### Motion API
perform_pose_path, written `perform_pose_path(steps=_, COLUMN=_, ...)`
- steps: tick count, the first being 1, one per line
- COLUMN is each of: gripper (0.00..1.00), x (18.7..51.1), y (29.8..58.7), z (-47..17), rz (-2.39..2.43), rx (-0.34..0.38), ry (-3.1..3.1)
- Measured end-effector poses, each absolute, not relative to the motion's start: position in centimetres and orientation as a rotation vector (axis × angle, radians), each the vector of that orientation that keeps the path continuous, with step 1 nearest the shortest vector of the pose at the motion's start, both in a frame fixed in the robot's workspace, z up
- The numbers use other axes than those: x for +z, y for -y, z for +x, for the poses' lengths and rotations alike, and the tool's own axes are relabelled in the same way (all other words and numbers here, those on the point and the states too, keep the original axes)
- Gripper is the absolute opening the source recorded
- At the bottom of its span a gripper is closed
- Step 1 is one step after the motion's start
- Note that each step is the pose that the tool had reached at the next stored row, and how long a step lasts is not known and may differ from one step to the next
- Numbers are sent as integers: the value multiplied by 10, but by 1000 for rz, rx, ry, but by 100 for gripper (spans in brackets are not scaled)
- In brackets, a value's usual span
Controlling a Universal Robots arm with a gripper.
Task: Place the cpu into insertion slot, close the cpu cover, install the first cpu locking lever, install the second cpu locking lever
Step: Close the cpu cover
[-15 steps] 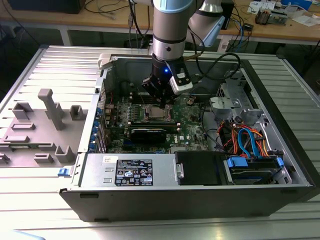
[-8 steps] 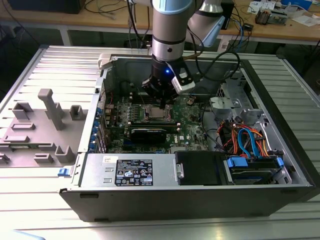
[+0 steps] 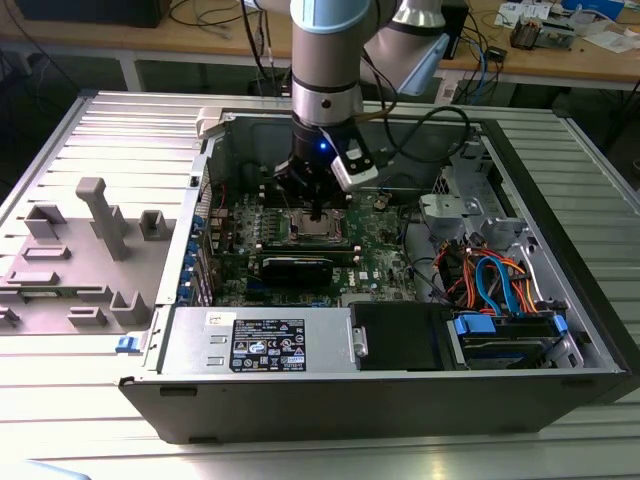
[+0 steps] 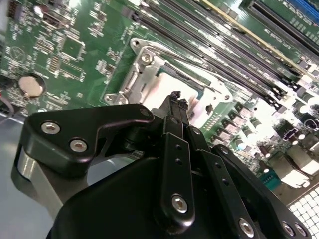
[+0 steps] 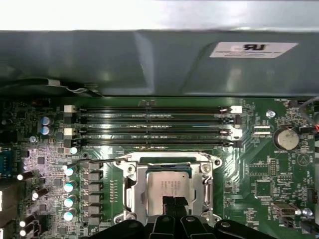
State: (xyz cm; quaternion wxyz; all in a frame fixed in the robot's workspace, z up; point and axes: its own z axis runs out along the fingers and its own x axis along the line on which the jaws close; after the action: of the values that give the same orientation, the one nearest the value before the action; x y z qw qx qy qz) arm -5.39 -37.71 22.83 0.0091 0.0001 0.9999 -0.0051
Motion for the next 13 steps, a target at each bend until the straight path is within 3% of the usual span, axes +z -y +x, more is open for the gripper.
perform_pose_path(steps=13, gripper=11, x=222, y=377, z=-78, rz=0, rx=-17, ry=-3124)
